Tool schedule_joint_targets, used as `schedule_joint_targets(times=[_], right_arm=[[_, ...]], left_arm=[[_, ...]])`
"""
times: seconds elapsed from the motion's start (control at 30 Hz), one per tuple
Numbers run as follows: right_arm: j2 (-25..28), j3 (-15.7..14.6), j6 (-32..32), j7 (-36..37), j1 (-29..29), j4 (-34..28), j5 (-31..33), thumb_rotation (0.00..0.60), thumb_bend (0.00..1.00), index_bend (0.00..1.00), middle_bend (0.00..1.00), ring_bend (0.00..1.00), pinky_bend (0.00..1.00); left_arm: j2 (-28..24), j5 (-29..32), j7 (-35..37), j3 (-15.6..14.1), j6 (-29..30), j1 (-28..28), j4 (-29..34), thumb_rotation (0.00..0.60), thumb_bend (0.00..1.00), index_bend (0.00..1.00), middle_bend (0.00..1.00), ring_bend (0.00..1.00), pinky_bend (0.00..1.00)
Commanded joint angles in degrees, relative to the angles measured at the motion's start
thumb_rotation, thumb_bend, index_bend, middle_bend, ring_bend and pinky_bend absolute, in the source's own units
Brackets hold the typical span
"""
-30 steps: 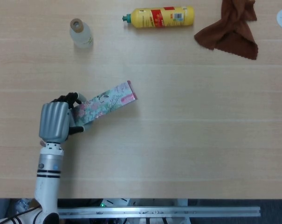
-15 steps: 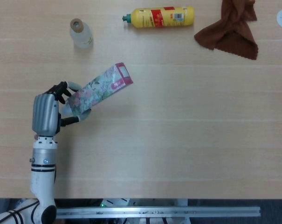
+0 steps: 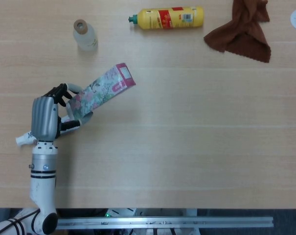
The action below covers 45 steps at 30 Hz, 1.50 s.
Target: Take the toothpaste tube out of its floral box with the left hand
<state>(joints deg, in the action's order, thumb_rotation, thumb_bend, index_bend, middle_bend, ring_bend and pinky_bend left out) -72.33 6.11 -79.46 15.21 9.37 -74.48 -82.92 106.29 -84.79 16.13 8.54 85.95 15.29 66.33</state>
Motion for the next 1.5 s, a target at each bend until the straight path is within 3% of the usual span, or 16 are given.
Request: schedule_joint_targets(times=[0.03, 0.33, 0.47, 0.7, 0.77, 0.83, 0.87, 1.0, 1.4, 1.5], right_arm=[[0.0, 0.0, 0.0, 0.0, 0.0, 0.0, 0.0, 0.600, 0.41, 0.46, 0.37, 0.27, 0.36], [0.2, 0.1, -0.3, -0.2, 0.0, -0.5, -0.2, 0.600, 0.41, 0.46, 0.37, 0.28, 0.36], [0.3, 0.1, -0.2, -0.6, 0.1, -0.8, -0.2, 0.600, 0.41, 0.46, 0.37, 0.27, 0.36], [0.3, 0.1, -0.1, -1.0, 0.2, -1.1, -0.2, 0.600, 0.41, 0.46, 0.37, 0.28, 0.36], [0.4, 0.1, -0.1, -1.1, 0.2, -1.2, -0.2, 0.600, 0.41, 0.46, 0.37, 0.28, 0.36], [0.3, 0.0, 0.0, -1.1, 0.2, -1.2, -0.1, 0.600, 0.41, 0.46, 0.37, 0.28, 0.36], [0.3, 0.0, 0.0, -1.1, 0.2, -1.1, -0.1, 0.600, 0.41, 0.46, 0.37, 0.28, 0.36], [0.3, 0.0, 0.1, -1.0, 0.1, -1.0, -0.1, 0.600, 0.41, 0.46, 0.37, 0.28, 0.36], [0.1, 0.0, 0.1, -0.8, 0.2, -0.8, -0.1, 0.600, 0.41, 0.46, 0.37, 0.27, 0.36], [0.2, 0.1, -0.1, -0.7, 0.2, -1.0, -0.3, 0.600, 0.41, 0.46, 0.37, 0.28, 0.36]], left_arm=[[-0.4, -0.3, -1.7, -0.7, -0.9, 0.4, -0.4, 0.600, 0.09, 0.52, 0.55, 0.52, 0.58], [-4.8, 0.9, -18.2, -4.8, -9.5, 2.0, 0.3, 0.600, 0.09, 0.51, 0.54, 0.50, 0.58], [-5.2, -0.4, -25.9, -6.0, -9.3, 2.3, -1.4, 0.600, 0.09, 0.49, 0.53, 0.49, 0.57], [-5.7, -0.3, -30.8, -6.6, -9.3, 2.0, -1.2, 0.600, 0.09, 0.45, 0.51, 0.46, 0.54], [-6.4, 0.2, -32.7, -6.8, -10.3, 2.0, -0.3, 0.534, 0.09, 0.43, 0.50, 0.45, 0.52], [-6.7, 0.7, -34.0, -6.6, -10.4, 2.0, 0.9, 0.368, 0.09, 0.40, 0.46, 0.44, 0.51], [-6.8, 0.8, -34.3, -6.5, -10.4, 1.9, 1.2, 0.323, 0.09, 0.39, 0.45, 0.43, 0.51], [-6.7, 0.8, -34.6, -6.2, -9.5, 1.8, 1.7, 0.256, 0.09, 0.36, 0.40, 0.42, 0.51], [-6.4, 0.0, -34.4, -6.1, -8.1, 1.6, 1.3, 0.252, 0.09, 0.36, 0.29, 0.29, 0.38], [-6.3, -0.7, -33.9, -6.0, -7.1, 1.5, 1.4, 0.300, 0.09, 0.37, 0.28, 0.28, 0.37]])
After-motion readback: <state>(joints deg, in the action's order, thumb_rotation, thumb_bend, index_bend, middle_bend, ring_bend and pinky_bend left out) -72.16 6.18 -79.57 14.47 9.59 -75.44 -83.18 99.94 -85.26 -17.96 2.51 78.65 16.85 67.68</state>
